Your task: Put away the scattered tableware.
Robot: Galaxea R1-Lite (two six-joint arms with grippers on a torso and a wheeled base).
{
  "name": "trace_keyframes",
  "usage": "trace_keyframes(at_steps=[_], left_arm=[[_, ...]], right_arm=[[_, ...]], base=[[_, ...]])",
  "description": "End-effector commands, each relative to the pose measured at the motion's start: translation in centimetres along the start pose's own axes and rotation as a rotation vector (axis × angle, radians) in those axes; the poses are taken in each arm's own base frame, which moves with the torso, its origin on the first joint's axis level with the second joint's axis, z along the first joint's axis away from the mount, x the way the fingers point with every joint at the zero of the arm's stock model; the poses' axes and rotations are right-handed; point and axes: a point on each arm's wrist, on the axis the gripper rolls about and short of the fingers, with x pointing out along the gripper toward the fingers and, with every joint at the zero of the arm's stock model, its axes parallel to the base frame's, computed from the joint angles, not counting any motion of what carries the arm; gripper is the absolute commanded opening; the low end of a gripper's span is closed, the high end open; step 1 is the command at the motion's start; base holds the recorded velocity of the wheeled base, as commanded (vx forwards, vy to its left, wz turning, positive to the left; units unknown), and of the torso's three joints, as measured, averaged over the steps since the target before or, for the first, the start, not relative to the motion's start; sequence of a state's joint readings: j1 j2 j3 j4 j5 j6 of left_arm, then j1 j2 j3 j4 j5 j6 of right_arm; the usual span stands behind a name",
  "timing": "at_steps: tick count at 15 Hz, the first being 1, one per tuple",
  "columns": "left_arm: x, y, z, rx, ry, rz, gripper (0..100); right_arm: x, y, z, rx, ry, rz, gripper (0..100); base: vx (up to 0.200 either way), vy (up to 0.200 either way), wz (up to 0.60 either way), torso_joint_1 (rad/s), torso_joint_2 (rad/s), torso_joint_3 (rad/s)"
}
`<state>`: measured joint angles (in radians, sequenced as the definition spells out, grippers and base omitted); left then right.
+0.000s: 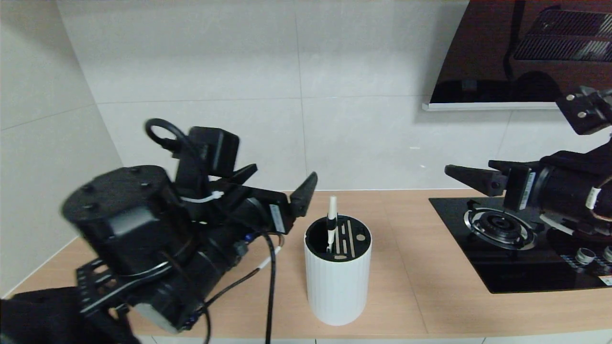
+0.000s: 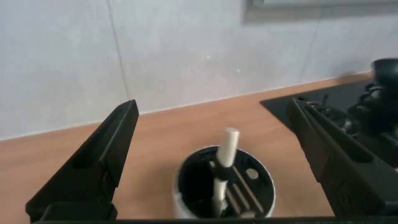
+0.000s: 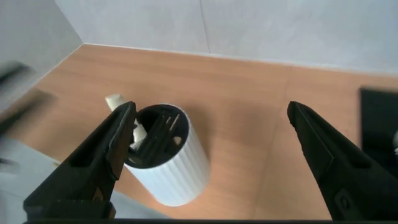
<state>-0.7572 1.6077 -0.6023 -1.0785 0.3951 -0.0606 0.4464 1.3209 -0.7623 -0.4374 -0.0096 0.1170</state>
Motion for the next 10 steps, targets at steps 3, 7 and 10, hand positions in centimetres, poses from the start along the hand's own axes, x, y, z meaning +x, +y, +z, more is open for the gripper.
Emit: trace_keyframes(at_steps=[3,7,10], left_arm=[[-8.8,5.3,3.8,-0.017,-0.067,0.06,100],[-18.0,9.2,3.2,0.008,-0.047,0.199,100],[-24.9,10.0,2.2,0.022,-0.081,0.285,100]], right_arm=[[-6.9,-0.4,-2.1,-0.048,-0.061,-0.006,100],[-15.7,-1.5,-4.0,-0.049,-0.271,-0.142,100],[-21.5,-0.9,-6.4,-0.052,-0.333,-0.202,100]], base=[[0.0,0.0,0.0,0.0,0.0,0.0],[0.0,0.0,0.0,0.0,0.0,0.0],[0.0,0.0,0.0,0.0,0.0,0.0]])
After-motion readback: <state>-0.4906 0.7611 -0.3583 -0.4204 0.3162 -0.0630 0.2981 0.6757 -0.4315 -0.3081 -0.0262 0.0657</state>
